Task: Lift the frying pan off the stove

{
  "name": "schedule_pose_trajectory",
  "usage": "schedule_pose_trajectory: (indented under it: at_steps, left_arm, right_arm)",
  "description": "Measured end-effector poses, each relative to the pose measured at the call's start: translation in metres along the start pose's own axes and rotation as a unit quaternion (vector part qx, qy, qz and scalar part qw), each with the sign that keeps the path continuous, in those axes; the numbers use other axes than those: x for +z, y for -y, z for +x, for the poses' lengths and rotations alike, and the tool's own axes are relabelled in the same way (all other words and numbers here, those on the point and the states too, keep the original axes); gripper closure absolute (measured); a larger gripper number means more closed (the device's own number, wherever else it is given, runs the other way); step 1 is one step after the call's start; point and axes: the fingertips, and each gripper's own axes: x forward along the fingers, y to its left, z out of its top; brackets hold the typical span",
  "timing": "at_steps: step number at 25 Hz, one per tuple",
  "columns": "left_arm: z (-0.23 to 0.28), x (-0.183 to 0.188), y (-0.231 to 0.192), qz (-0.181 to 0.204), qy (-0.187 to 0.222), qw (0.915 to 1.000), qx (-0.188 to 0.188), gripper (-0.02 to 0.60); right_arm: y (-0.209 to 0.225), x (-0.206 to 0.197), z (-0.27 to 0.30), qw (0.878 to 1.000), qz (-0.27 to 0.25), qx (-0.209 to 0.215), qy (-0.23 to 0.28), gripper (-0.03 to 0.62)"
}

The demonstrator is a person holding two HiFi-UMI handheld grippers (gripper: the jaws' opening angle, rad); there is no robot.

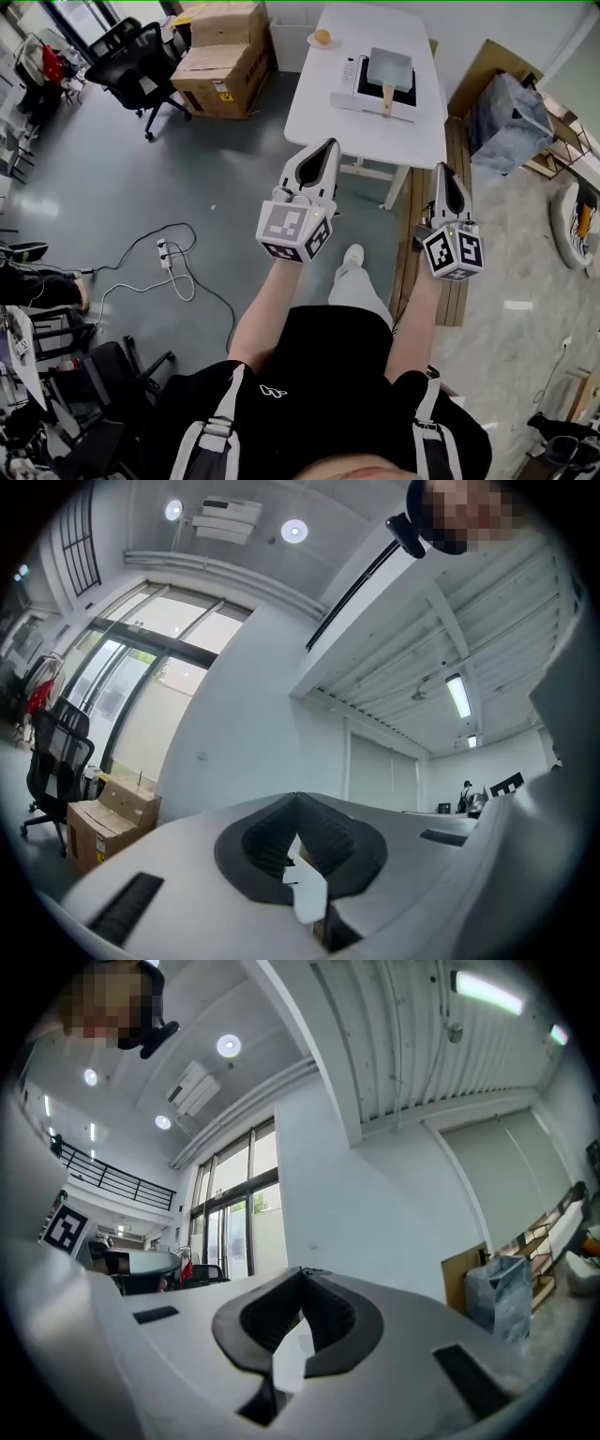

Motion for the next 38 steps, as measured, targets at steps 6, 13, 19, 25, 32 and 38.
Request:
schedule_pose_trajectory:
  at_steps: [6,13,19,25,32,38]
  left_arm:
    - [0.085,-0.053,-0.043,-0.012,-0.050,0.9976,0.047,0.586]
    - [0.185,-0.108,-0.044,-0.029,-0.104,0.9931,0.044,0.586]
    - [0.238,-0.129,-0.049,-0.017,-0.122,0.9909,0.054,0.586]
    - [0.255,-0.146,-0.060,-0.030,-0.146,0.9869,0.062,0.586]
    - [0.270,-0.163,-0.067,-0.068,-0.162,0.9838,0.034,0.586]
    - [0.282,-0.161,-0.073,-0.081,-0.159,0.9835,-0.028,0.586]
  right_arm:
    - [0.060,-0.059,0.078,0.997,0.052,0.012,-0.051,0.595]
    - [0.134,-0.086,0.141,0.992,0.085,0.009,-0.097,0.594]
    - [0.178,-0.093,0.177,0.989,0.093,0.018,-0.116,0.594]
    - [0.169,-0.109,0.203,0.984,0.097,0.055,-0.141,0.594]
    - [0.149,-0.121,0.226,0.974,0.098,0.106,-0.177,0.594]
    - [0.115,-0.134,0.250,0.952,0.152,0.181,-0.194,0.594]
